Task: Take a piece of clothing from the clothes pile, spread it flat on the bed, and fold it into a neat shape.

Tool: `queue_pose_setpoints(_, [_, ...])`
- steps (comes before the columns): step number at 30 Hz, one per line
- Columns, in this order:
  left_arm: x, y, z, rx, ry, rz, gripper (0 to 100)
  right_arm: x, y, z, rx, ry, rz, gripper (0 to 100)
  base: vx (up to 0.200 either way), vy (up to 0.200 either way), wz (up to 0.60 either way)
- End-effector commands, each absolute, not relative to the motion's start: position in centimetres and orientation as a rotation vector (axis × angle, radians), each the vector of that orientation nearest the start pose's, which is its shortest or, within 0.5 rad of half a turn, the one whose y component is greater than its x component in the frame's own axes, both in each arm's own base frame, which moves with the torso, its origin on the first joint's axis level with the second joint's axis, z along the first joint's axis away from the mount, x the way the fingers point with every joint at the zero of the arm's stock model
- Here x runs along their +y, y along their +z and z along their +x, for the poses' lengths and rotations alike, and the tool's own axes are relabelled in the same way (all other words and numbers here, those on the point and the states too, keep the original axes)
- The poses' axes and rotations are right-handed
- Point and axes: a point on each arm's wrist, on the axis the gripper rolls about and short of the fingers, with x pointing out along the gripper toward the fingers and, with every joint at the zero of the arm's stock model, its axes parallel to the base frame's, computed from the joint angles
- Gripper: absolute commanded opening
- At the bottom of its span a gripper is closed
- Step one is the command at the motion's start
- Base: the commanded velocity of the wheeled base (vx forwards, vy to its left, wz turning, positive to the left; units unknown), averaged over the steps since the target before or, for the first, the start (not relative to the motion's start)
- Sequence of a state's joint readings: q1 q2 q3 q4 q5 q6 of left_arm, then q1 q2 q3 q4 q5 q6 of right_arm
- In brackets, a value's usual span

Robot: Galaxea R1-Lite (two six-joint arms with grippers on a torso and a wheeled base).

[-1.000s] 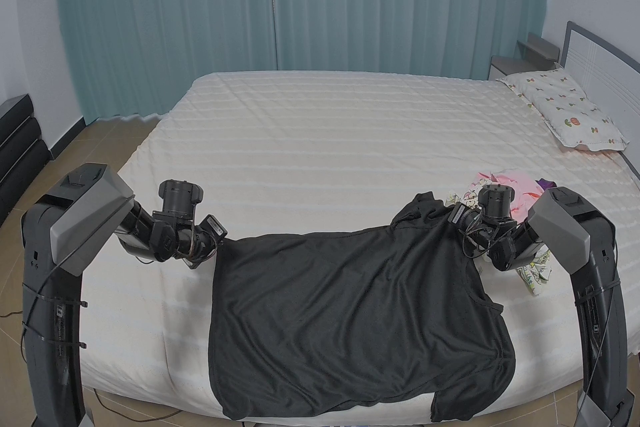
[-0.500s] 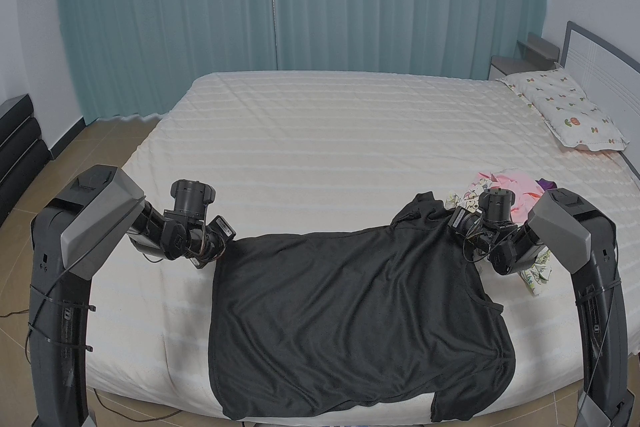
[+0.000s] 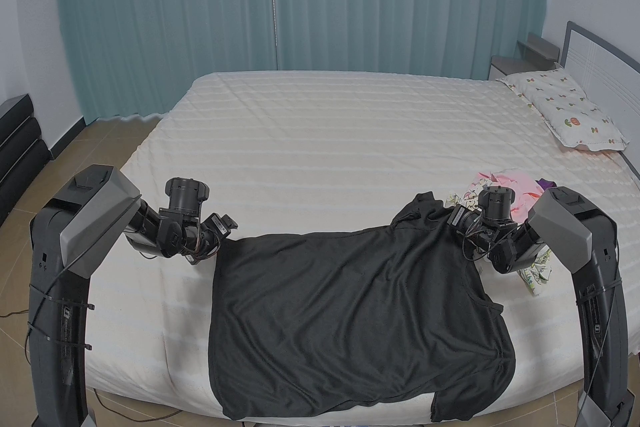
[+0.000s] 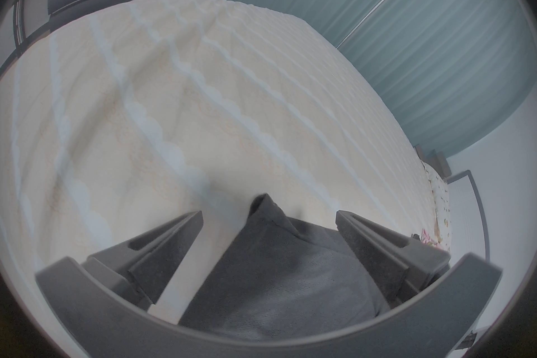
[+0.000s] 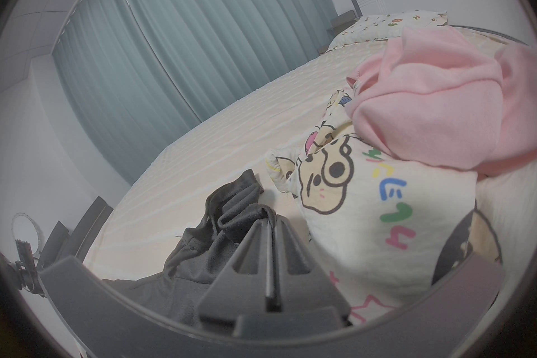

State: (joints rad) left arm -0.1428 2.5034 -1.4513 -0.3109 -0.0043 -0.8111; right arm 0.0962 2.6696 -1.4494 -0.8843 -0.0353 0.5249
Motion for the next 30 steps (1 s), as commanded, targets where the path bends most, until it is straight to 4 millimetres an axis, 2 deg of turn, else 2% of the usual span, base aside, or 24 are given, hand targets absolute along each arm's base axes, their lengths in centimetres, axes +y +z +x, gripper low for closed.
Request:
queue_pose_setpoints(1, [-6.9, -2.2, 46.9, 0.775, 0.174, -0.716, 100, 5.0, -3.6, 49.2, 0.345, -0.023, 0.496, 0, 0.000, 0.000, 0.00])
queue_pose_setpoints(5, [-7.1, -2.6, 47.0, 0.780, 0.169, -0.715, 100, 5.0, -3.7, 49.2, 0.348, -0.023, 0.496, 0, 0.000, 0.000, 0.00])
queue_pose_setpoints(6, [-7.2, -2.6, 47.1, 0.778, 0.167, -0.715, 0, 5.0, -3.7, 49.2, 0.348, -0.023, 0.496, 0, 0.000, 0.000, 0.00])
queue_pose_setpoints(13, [-6.4, -1.7, 47.7, 0.738, 0.175, -0.730, 0, 5.0, -3.3, 49.3, 0.336, -0.021, 0.500, 0, 0.000, 0.000, 0.00])
queue_pose_setpoints(22, [-2.4, 3.1, 49.9, 0.567, 0.235, -0.759, 0, 5.0, -2.6, 49.5, 0.286, -0.009, 0.505, 0, 0.000, 0.000, 0.00])
queue_pose_setpoints(26, [-1.5, 4.6, 50.4, 0.547, 0.248, -0.764, 0, 5.0, -2.5, 49.5, 0.282, -0.007, 0.505, 0, 0.000, 0.000, 0.00])
queue_pose_setpoints(27, [-0.9, 5.8, 51.0, 0.520, 0.249, -0.770, 0, 5.0, -2.3, 49.6, 0.271, -0.006, 0.506, 0, 0.000, 0.000, 0.00])
queue_pose_setpoints(30, [-0.5, 7.0, 51.6, 0.515, 0.257, -0.771, 0, 5.2, -2.4, 49.6, 0.264, -0.007, 0.506, 0, 0.000, 0.000, 0.00])
